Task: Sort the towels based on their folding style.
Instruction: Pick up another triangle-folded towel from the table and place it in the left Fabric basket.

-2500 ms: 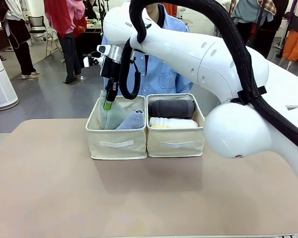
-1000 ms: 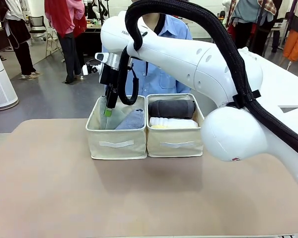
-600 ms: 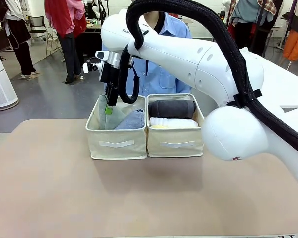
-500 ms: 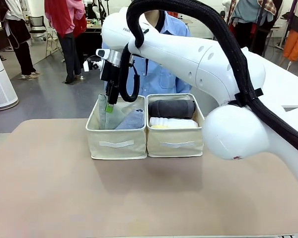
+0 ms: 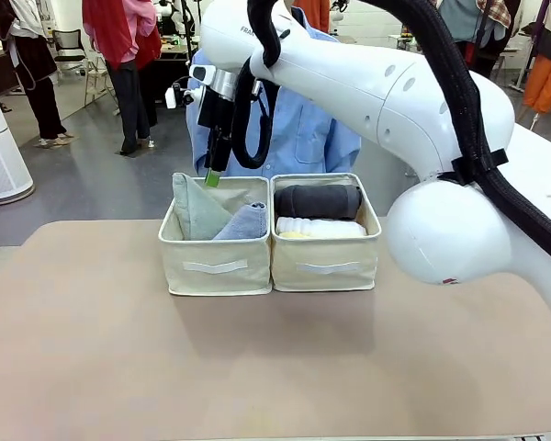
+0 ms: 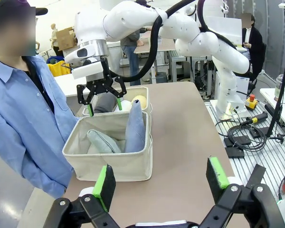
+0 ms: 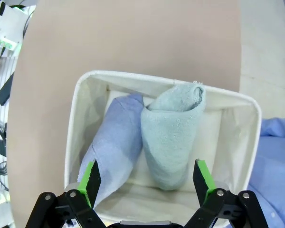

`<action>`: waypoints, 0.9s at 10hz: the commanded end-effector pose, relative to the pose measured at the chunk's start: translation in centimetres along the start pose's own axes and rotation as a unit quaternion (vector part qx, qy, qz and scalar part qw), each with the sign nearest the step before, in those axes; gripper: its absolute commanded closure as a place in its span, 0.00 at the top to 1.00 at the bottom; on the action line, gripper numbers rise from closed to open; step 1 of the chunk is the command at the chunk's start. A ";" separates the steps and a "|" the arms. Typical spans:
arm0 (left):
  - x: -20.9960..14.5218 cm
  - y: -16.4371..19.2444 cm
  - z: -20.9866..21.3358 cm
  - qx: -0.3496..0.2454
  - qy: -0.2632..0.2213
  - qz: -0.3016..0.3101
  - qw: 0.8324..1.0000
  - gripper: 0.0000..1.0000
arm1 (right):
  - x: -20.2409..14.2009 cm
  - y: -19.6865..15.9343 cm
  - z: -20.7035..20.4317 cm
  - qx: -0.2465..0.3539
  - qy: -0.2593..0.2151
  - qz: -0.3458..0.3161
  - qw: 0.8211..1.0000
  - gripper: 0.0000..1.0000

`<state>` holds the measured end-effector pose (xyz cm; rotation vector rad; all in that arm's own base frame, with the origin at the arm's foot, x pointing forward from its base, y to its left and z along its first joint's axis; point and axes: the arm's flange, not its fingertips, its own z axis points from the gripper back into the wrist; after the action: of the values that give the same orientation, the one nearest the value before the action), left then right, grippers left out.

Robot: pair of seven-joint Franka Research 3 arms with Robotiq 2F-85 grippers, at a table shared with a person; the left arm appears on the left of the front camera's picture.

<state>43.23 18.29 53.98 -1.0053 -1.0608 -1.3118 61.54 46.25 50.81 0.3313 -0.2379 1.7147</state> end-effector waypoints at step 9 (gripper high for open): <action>0.2 -0.2 0.1 0.001 -0.002 0.000 1.000 1.00 | -10.1 14.3 5.7 0.136 0.359 -0.315 0.868 1.00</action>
<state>43.22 18.35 53.95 -1.0051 -1.0608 -1.3104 56.53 37.72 55.25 -0.0158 0.3338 1.2698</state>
